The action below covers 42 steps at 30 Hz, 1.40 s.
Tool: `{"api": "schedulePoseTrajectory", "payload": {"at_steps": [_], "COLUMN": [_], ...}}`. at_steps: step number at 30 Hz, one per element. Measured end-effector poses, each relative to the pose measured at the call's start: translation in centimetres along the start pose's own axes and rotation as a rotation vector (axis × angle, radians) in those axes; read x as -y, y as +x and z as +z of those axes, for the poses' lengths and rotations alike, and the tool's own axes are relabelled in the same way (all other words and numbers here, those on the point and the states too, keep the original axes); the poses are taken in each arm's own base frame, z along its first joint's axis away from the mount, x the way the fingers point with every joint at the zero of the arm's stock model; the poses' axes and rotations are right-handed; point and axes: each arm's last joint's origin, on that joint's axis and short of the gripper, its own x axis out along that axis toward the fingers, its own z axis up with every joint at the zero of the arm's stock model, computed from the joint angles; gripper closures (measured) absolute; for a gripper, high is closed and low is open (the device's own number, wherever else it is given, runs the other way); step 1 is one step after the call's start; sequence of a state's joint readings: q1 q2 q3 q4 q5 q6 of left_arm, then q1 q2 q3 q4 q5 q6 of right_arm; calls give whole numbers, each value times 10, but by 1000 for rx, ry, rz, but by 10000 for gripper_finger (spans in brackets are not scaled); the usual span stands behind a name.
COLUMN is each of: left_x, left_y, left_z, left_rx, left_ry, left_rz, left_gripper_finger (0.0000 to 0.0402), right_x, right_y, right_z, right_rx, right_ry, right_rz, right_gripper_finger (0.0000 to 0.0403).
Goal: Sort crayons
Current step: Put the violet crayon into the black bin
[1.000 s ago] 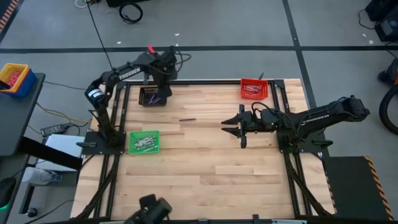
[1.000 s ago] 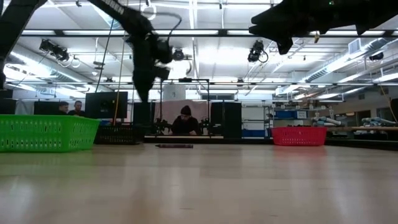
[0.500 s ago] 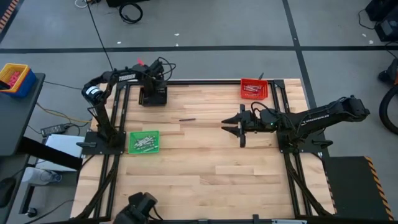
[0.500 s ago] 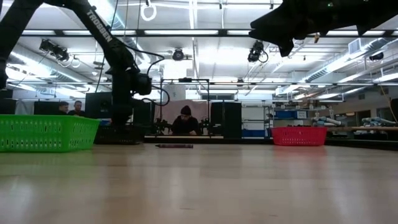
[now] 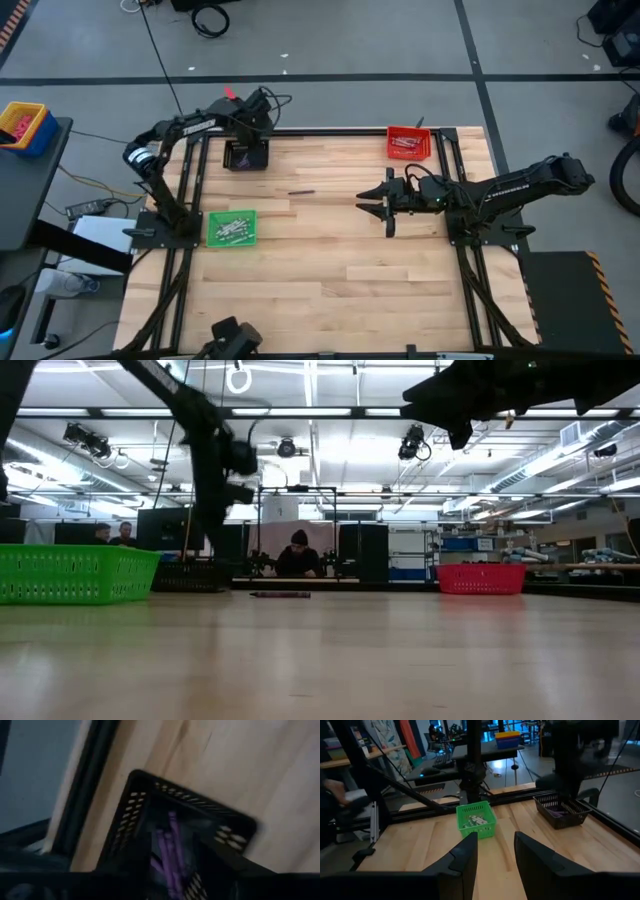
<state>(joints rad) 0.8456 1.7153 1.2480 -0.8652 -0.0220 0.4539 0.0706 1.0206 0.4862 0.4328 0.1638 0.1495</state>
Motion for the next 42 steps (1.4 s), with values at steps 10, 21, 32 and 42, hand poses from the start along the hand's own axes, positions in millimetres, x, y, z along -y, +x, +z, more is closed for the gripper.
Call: {"api": "schedulePoseTrajectory", "payload": {"at_steps": [10, 21, 32, 42], "left_x": [97, 172, 152, 153], "left_y": [-58, 22, 72, 85], "left_z": [35, 35, 33, 33], "left_rx": [322, 461, 406, 375], "left_ry": [119, 259, 201, 204], "left_rz": [-237, -194, -194, -214], "left_gripper_finger": [242, 244, 244, 275], "right_x": [-1, -11, -14, -14], "right_y": [0, -2, -3, -3], "right_z": [1, 5, 8, 8], "right_rx": [16, 64, 95, 93], "right_ry": [8, 25, 7, -4], "right_rz": [5, 57, 75, 74], "right_gripper_finger": [270, 270, 270, 270]}}
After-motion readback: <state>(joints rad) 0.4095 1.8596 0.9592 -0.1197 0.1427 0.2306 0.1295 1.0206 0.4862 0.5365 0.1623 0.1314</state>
